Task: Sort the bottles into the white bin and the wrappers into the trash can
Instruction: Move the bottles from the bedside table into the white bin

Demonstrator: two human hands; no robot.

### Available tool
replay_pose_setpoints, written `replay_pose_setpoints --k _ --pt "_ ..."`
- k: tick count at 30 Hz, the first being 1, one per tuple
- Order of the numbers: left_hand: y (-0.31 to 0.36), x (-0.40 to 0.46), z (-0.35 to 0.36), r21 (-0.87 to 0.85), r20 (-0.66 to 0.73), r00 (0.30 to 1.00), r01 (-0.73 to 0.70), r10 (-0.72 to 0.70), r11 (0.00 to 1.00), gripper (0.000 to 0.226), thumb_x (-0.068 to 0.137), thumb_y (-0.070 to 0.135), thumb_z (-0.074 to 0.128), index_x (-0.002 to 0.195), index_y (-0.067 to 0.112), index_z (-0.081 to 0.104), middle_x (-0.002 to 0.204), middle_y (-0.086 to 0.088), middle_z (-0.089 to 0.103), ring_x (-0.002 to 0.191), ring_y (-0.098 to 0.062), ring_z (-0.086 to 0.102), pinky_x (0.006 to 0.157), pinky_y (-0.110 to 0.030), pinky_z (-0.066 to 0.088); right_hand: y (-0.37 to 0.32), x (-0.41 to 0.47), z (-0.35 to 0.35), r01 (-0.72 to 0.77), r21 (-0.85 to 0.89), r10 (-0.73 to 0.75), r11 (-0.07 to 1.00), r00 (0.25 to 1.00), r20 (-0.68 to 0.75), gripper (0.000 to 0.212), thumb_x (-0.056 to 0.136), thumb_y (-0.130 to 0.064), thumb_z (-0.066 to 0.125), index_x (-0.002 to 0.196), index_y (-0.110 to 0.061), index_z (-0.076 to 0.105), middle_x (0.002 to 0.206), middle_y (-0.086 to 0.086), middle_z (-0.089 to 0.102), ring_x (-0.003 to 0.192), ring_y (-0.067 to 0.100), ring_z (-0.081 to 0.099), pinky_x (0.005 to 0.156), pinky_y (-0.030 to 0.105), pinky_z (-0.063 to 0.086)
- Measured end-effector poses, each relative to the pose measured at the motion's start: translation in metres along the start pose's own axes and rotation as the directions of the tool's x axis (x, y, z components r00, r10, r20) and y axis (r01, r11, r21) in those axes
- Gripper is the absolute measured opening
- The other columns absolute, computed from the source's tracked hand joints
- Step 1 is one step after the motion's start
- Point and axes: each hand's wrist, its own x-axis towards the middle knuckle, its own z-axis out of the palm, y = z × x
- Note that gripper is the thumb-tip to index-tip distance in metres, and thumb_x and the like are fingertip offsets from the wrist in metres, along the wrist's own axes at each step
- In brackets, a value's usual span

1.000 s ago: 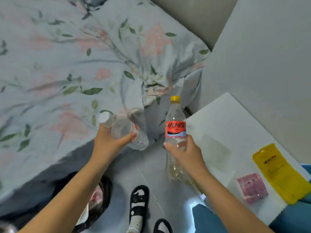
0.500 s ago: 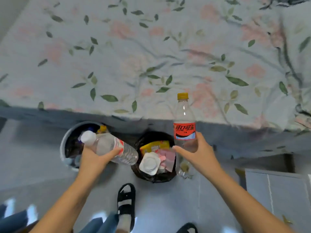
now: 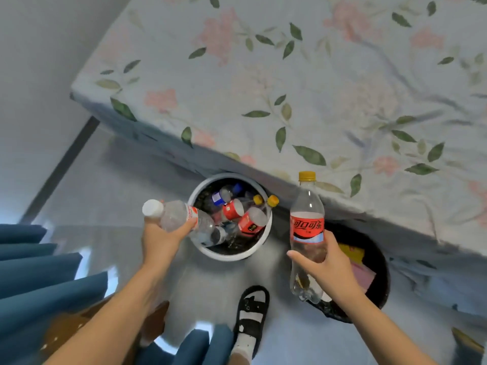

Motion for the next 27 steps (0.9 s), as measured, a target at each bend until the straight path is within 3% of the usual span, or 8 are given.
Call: replay_pose_setpoints --k 4,8,13,18,24,27 --pt "-0.002 0.032 0.007 0.000 0.009 0.999 0.039 -0.039 0.999 0.072 0.062 0.030 0.088 0.123 0.021 0.051 0.113 0.003 0.062 0.104 -0.016 0.059 0.090 -0.028 0.046 -0.014 0.019 0.037 -0.004 0.010 0.004 1.000 1.000 0.005 0.064 0.069 -0.035 0.080 0.122 -0.027 0.044 0.102 -0.018 0.059 0.093 -0.003 0.058 0.068 0.012 0.044" --pt "-0.009 0.046 0.018 0.004 0.074 0.990 0.118 -0.118 0.993 0.073 0.063 0.025 0.088 0.123 0.020 0.047 0.111 0.003 0.058 0.101 -0.016 0.056 0.086 -0.025 0.042 -0.019 0.030 0.064 0.006 -0.013 -0.006 1.000 0.999 0.043 0.068 0.067 -0.043 0.080 0.124 -0.027 0.046 0.109 -0.012 0.063 0.099 0.007 0.061 0.083 0.027 0.051" --pt "-0.025 0.038 0.037 0.095 0.146 0.972 0.169 -0.182 0.981 0.077 0.062 0.024 0.088 0.125 0.018 0.044 0.109 0.001 0.056 0.103 -0.020 0.055 0.086 -0.026 0.043 -0.026 0.030 0.072 0.018 -0.064 -0.011 0.998 0.994 0.110 0.068 0.066 -0.044 0.080 0.123 -0.029 0.045 0.105 -0.016 0.062 0.095 0.005 0.061 0.085 0.032 0.052" --pt "-0.038 0.031 0.070 0.176 0.232 0.958 0.132 -0.171 0.975 0.077 0.064 0.021 0.086 0.129 0.014 0.046 0.121 -0.004 0.060 0.114 -0.024 0.056 0.094 -0.031 0.044 -0.026 0.025 0.064 0.033 -0.063 -0.026 0.997 0.993 0.119 0.067 0.067 -0.045 0.080 0.122 -0.030 0.045 0.107 -0.013 0.063 0.096 0.006 0.061 0.084 0.031 0.052" --pt "-0.037 0.029 0.100 0.197 0.189 0.975 0.080 -0.117 0.977 0.072 0.069 0.023 0.082 0.130 0.020 0.042 0.119 -0.005 0.060 0.108 -0.024 0.057 0.088 -0.034 0.045 -0.022 0.024 0.058 0.070 -0.055 -0.062 0.996 0.988 0.143 0.068 0.065 -0.046 0.080 0.122 -0.029 0.046 0.109 -0.015 0.063 0.096 0.004 0.062 0.081 0.025 0.053" --pt "-0.038 0.033 0.105 0.175 0.168 0.976 0.112 -0.142 0.978 0.082 0.071 0.020 0.081 0.139 0.023 0.036 0.125 -0.006 0.058 0.116 -0.027 0.055 0.096 -0.040 0.044 -0.017 0.025 0.058 0.085 -0.060 -0.075 0.995 0.985 0.154 0.069 0.065 -0.045 0.080 0.123 -0.028 0.047 0.108 -0.015 0.064 0.094 0.003 0.063 0.080 0.024 0.053"
